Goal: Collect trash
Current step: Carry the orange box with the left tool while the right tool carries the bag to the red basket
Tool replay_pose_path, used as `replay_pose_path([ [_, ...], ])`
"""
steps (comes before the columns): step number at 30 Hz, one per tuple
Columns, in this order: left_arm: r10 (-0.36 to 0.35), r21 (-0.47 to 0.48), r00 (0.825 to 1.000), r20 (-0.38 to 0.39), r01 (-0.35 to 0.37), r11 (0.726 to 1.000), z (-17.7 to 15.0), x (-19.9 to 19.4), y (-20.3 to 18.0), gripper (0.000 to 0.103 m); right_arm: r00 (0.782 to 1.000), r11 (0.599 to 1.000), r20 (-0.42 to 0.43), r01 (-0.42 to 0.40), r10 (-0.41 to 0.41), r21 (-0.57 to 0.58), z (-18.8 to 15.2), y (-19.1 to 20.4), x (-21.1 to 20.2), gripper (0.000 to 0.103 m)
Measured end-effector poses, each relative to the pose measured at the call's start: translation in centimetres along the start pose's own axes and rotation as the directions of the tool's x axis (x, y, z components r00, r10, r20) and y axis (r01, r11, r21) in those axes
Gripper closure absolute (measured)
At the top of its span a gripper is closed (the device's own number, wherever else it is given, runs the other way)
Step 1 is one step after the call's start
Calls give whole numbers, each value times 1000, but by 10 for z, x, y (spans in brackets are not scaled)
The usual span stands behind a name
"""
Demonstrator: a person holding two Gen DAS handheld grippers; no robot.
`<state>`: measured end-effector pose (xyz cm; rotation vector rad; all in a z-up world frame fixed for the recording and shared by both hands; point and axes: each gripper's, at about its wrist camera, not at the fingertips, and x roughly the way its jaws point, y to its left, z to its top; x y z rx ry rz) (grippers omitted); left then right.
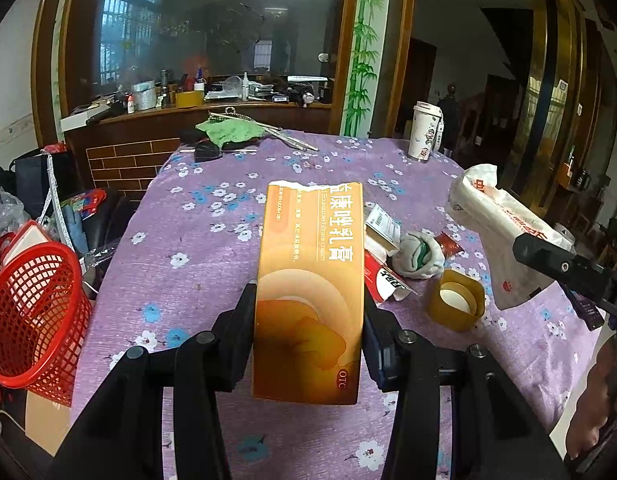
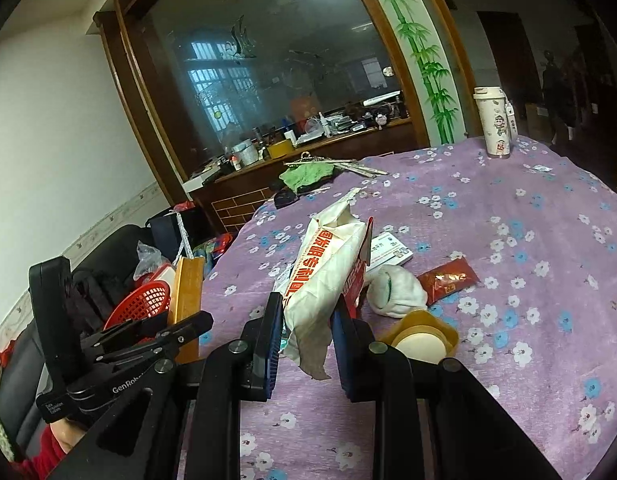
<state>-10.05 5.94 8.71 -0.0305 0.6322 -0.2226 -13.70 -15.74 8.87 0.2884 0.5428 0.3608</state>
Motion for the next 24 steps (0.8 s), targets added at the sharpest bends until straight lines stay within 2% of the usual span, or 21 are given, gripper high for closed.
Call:
replay_pose_path([
  [9, 23, -26, 1000, -4, -23, 999, 0, -3, 13, 57, 999, 999, -38, -34, 33, -23, -1, 12, 13, 77],
  [16, 66, -54, 998, -7, -66, 996, 0, -11, 35, 57, 990, 995, -106, -98, 94, -36, -3, 28, 34, 77],
  [24, 136, -116, 991, -4, -135, 984, 2, -29, 80, 57, 956, 973, -205, -226, 212, -49, 1, 65, 64, 77],
])
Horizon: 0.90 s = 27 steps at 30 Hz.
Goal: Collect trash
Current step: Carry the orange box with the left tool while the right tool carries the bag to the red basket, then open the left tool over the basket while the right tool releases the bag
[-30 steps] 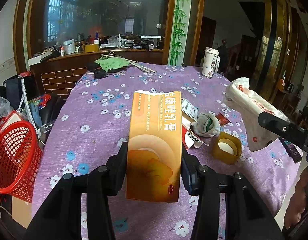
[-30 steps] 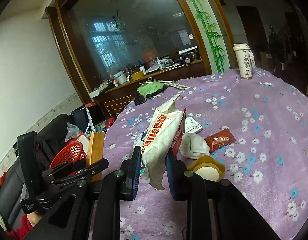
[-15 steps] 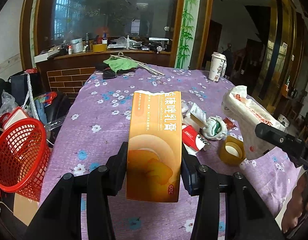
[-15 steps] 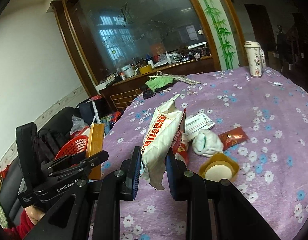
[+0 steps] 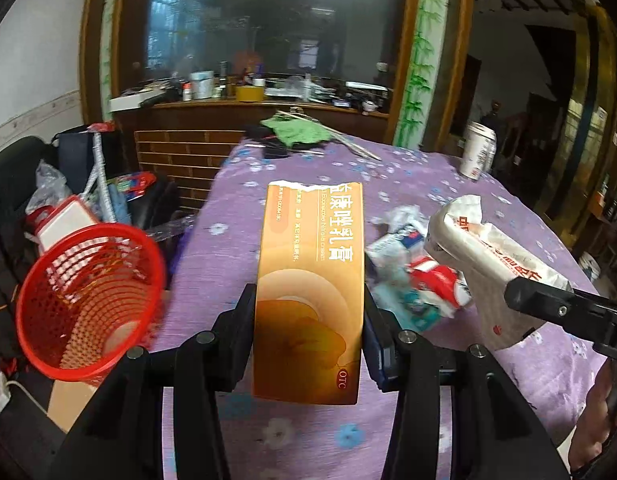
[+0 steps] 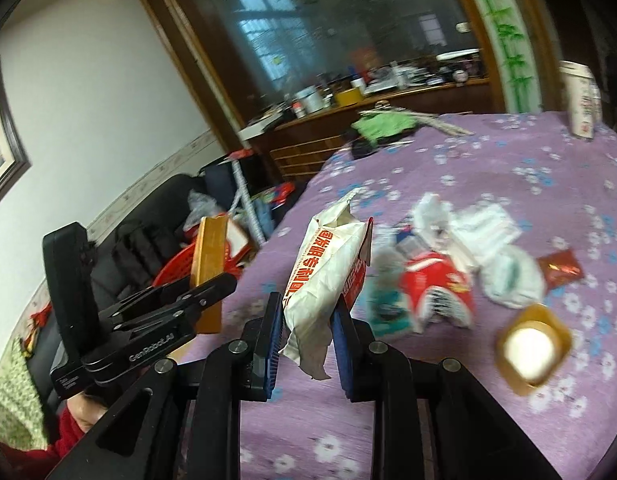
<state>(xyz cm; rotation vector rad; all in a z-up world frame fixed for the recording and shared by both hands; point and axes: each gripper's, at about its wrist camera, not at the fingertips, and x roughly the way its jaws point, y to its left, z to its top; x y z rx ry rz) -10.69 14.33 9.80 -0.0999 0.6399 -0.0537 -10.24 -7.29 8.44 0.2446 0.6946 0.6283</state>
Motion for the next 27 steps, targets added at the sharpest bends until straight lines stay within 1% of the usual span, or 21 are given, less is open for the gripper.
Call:
replay_pose_path([
  [6, 83, -62, 996, 14, -82, 995, 7, -13, 52, 57, 994, 994, -62, -92, 88, -61, 15, 41, 35, 77],
  [13, 191, -135, 982, 12, -188, 973, 8, -27, 121, 57, 977, 979, -135, -180, 166, -94, 31, 85, 80, 77],
  [16, 224, -158, 975, 8, -220, 963, 7, -30, 143, 57, 967, 970, -164, -216, 196, -114, 39, 108, 101, 77],
  [20, 236, -197, 972, -19, -235, 952, 6, -26, 172, 57, 953, 959, -202, -254, 226, -123, 45, 132, 128, 77],
  [23, 252, -213, 967, -29, -252, 944, 4, -21, 185, 57, 941, 953, -230, -280, 248, -118, 47, 148, 151, 77],
  [27, 265, -235, 963, -42, -267, 935, 2, -14, 201, 57, 932, 950, -251, -296, 263, -102, 51, 164, 184, 77],
])
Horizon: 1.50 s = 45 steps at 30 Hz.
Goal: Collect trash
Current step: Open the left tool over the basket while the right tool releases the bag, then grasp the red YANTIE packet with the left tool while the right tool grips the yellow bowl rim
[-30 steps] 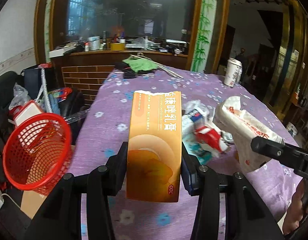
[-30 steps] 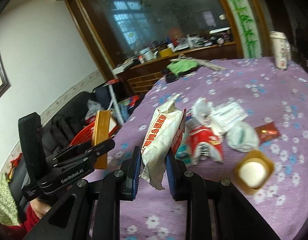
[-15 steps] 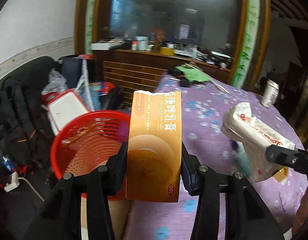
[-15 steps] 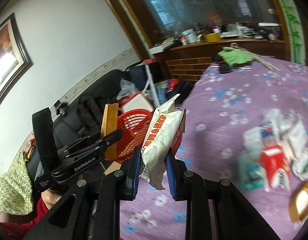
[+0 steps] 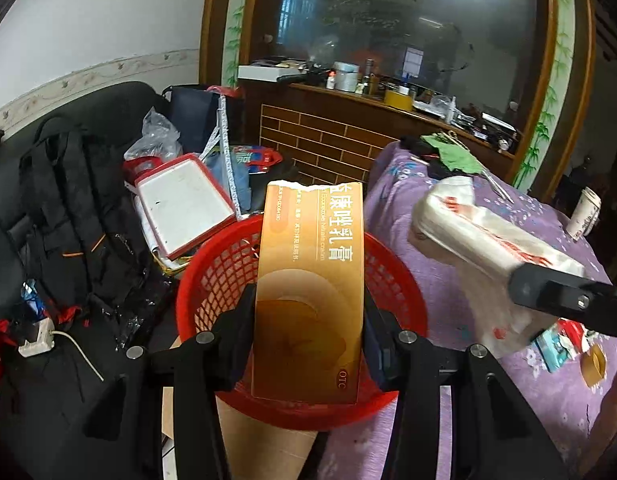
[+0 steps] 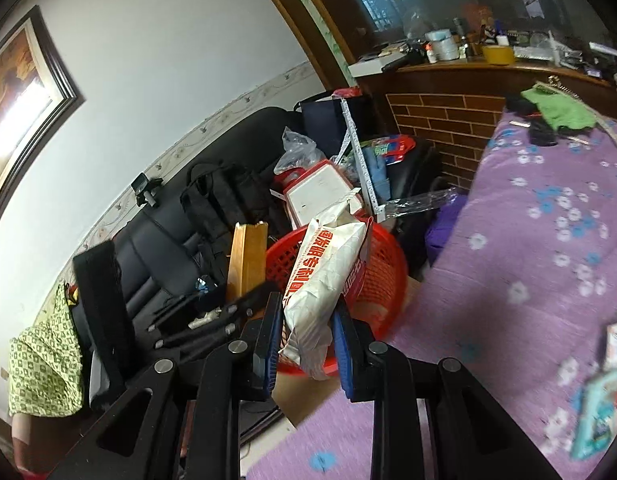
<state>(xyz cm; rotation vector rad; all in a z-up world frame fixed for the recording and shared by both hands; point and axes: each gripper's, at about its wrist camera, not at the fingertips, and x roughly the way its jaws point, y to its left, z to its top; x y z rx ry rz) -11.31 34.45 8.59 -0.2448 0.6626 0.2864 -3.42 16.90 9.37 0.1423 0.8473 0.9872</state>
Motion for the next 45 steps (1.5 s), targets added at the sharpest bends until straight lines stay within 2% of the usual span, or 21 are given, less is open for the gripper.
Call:
replay_pose_path([
  [2, 4, -11, 1000, -12, -5, 1000, 2, 5, 4, 54, 1000, 1000, -20, -20, 21, 23, 5, -1, 16, 75],
  [4, -12, -30, 1000, -15, 12, 999, 3, 6, 9, 39, 1000, 999, -26, -13, 13, 32, 7, -4, 27, 61],
  [5, -15, -35, 1000, -15, 14, 999, 4, 5, 11, 37, 1000, 999, -22, -7, 8, 34, 7, -5, 28, 55],
  [10, -14, -16, 1000, 7, 15, 1000, -1, -4, 6, 37, 1000, 999, 19, 17, -18, 35, 1, -12, 9, 55],
  [15, -84, -12, 996, 23, 84, 996, -9, -19, -16, 35, 995, 997, 71, 72, -73, 24, -22, -23, -36, 51],
  [21, -151, 80, 988, -4, 151, 985, -24, -26, -74, 31, 990, 992, 89, 100, -106, 75, -58, -46, -81, 50],
  [26, -201, 144, 978, -56, 207, 968, -37, -24, -122, 31, 977, 981, 124, 162, -175, 106, -89, -70, -127, 50],
  [33, -265, 219, 954, -138, 290, 932, -60, -18, -188, 31, 944, 947, 189, 223, -269, 233, -122, -117, -197, 50],
  [40, -304, 294, 929, -212, 357, 887, -84, -14, -239, 31, 885, 880, 207, 336, -417, 336, -155, -160, -253, 50],
  [45, -310, 344, 918, -249, 383, 857, -93, -11, -265, 31, 835, 814, 199, 398, -512, 423, -168, -191, -283, 50],
])
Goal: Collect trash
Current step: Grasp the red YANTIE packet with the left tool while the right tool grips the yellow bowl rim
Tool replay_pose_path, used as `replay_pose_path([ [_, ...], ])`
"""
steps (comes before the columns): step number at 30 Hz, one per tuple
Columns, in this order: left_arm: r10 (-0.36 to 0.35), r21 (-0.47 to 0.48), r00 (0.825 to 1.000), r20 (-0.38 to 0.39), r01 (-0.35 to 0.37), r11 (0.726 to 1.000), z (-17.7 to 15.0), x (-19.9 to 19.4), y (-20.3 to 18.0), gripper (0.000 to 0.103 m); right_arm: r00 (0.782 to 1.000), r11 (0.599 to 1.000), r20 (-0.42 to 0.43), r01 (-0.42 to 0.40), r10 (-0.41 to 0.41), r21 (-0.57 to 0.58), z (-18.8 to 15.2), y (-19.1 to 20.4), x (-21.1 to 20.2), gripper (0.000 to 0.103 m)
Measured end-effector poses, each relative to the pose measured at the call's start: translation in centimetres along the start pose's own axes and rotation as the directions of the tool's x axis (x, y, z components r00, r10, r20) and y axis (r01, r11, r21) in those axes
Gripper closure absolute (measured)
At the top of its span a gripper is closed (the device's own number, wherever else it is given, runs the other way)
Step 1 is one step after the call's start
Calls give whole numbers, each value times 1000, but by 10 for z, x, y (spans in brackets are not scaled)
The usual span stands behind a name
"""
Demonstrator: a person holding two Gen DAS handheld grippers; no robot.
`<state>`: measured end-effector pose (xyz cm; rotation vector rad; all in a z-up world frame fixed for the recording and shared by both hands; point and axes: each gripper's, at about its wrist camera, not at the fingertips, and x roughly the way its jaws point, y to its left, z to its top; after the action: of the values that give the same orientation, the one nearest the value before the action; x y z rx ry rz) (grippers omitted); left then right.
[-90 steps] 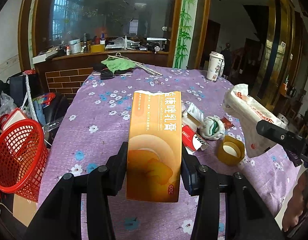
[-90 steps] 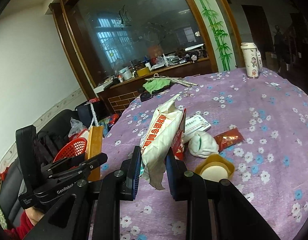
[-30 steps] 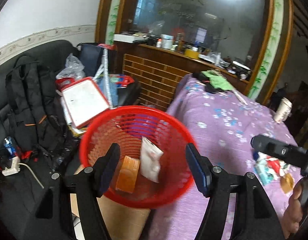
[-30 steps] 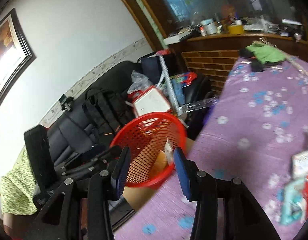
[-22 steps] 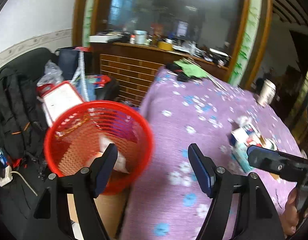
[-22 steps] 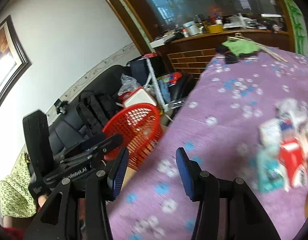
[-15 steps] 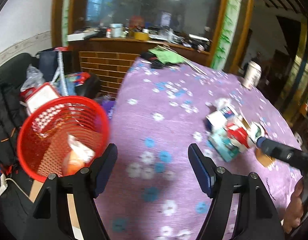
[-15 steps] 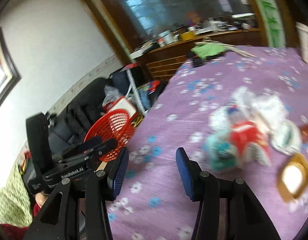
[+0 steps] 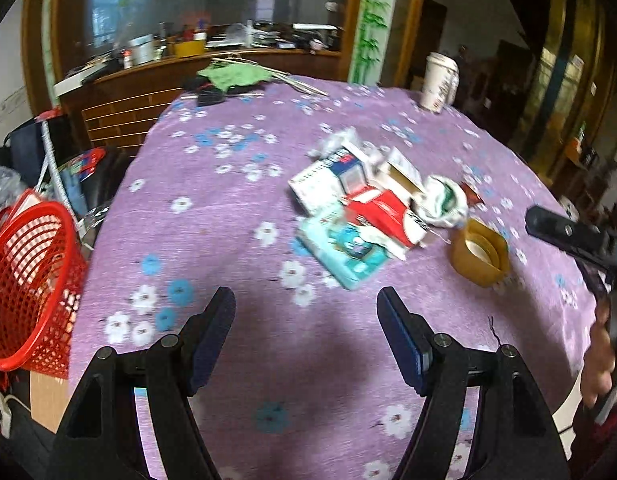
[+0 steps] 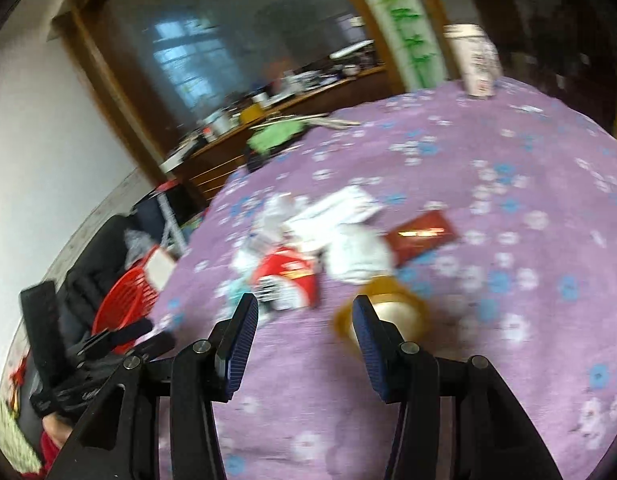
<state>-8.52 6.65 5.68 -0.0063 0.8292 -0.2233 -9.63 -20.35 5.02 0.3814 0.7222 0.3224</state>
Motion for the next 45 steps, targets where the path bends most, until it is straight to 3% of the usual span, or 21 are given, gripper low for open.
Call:
replay_pose_path([
  [6, -19, 59, 1000, -10, 20, 998, 3, 7, -24, 31, 995, 993, -22, 103, -101, 64, 2, -34, 1, 50],
  [10, -18, 88, 1000, -12, 19, 996, 7, 9, -35, 31, 990, 990, -63, 129, -126, 62, -5, -39, 14, 50],
  [19, -1, 136, 999, -37, 6, 991, 29, 26, -54, 25, 966, 974, -134, 225, -220, 19, -11, -47, 43, 80],
  [21, 4, 144, 999, -50, 3, 990, 34, 34, -59, 23, 963, 971, -126, 238, -238, -21, -13, -43, 43, 92],
  [26, 34, 190, 996, -83, -18, 982, 44, 58, -77, 21, 960, 961, -64, 270, -274, -60, -15, -39, 30, 92],
  [28, 69, 251, 993, -97, -42, 967, 44, 67, -87, 20, 965, 965, -38, 258, -259, -44, -14, -42, 23, 92],
  [32, 206, 369, 977, -60, -170, 914, 40, 84, -103, 20, 972, 972, -23, 232, -232, -29, -12, -44, 16, 92],
  [38, 283, 448, 959, 16, -260, 855, 42, 101, -115, 20, 982, 983, -24, 186, -186, -1, -12, -47, 15, 92],
  [39, 283, 447, 958, 34, -268, 853, 42, 102, -116, 23, 983, 983, -24, 184, -184, 1, -13, -47, 16, 92],
  [41, 269, 448, 959, 88, -279, 849, 42, 100, -118, 46, 985, 985, -27, 170, -170, 5, -15, -47, 16, 92],
  [42, 272, 446, 958, 95, -285, 848, 42, 102, -119, 70, 986, 986, -28, 166, -166, 6, -16, -46, 16, 92],
  [43, 278, 438, 956, 96, -292, 850, 43, 104, -119, 81, 986, 986, -29, 165, -165, 6, -17, -46, 16, 92],
  [45, 267, 411, 959, 96, -282, 867, 45, 105, -116, 85, 986, 987, -28, 162, -162, 4, -18, -45, 16, 91],
])
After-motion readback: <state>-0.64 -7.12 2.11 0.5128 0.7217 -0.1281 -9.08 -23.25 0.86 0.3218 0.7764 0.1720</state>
